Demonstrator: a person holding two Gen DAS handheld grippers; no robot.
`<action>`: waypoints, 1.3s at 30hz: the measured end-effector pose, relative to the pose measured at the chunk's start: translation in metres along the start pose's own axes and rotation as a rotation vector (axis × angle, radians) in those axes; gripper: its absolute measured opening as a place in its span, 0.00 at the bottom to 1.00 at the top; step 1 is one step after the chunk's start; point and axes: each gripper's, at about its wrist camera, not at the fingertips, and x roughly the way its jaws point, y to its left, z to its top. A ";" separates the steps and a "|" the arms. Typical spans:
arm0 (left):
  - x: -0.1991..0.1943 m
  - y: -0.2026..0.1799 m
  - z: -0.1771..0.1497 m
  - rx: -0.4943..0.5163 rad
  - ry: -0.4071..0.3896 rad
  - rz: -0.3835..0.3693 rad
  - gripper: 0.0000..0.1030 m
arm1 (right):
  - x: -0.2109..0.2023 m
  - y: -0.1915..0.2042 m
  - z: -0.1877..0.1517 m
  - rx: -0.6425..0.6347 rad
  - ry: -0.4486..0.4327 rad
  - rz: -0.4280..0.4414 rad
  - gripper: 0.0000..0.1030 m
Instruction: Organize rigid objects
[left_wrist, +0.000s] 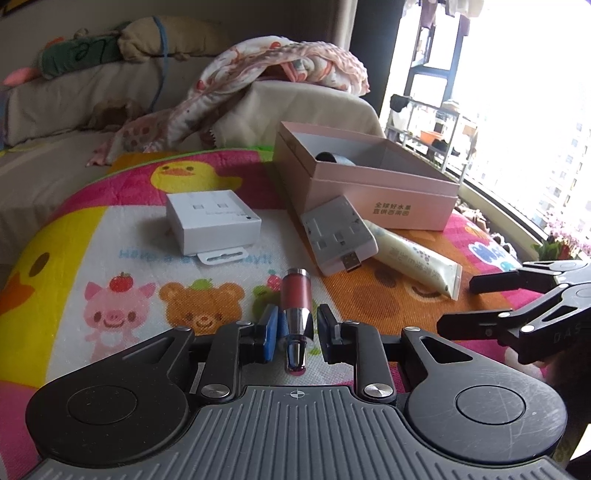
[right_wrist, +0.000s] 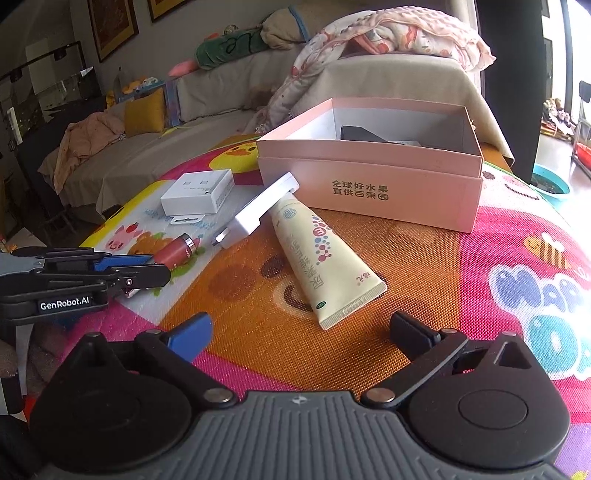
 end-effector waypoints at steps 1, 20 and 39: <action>-0.001 0.001 0.004 0.000 -0.006 -0.015 0.25 | 0.000 0.000 0.000 0.001 -0.001 0.000 1.00; 0.086 0.123 0.099 -0.312 -0.009 0.096 0.24 | -0.003 -0.004 -0.002 0.042 -0.026 0.019 0.99; 0.020 0.073 0.053 -0.112 -0.008 -0.060 0.24 | -0.005 -0.011 -0.003 0.090 -0.045 0.053 0.99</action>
